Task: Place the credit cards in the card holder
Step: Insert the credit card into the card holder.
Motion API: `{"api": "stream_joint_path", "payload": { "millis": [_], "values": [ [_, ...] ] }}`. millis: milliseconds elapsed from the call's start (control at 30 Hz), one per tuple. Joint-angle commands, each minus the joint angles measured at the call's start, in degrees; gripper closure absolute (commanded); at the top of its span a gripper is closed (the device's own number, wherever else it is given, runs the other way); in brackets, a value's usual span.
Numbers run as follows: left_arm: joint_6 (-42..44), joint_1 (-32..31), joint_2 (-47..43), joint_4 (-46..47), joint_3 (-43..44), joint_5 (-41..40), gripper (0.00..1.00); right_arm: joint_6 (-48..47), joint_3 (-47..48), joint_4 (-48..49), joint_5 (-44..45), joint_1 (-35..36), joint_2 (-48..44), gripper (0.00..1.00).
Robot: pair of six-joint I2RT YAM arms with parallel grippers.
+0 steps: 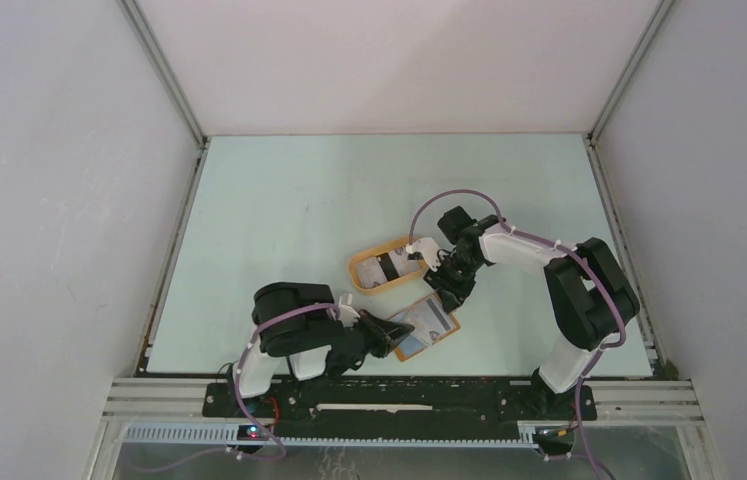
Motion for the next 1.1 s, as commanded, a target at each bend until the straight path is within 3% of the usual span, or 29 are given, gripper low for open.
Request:
{"api": "stream_joint_path", "payload": {
  "millis": [0,1067],
  "values": [
    [-0.98,0.69,2.02,0.10,0.77,2.95,1.00,0.64,1.47,-0.80,-0.79,0.68,0.35,0.61],
    [0.81,7.27,5.08,0.01,5.32,16.51,1.00,1.10,1.46,-0.45,-0.04,2.46,0.84,0.61]
  ]
}}
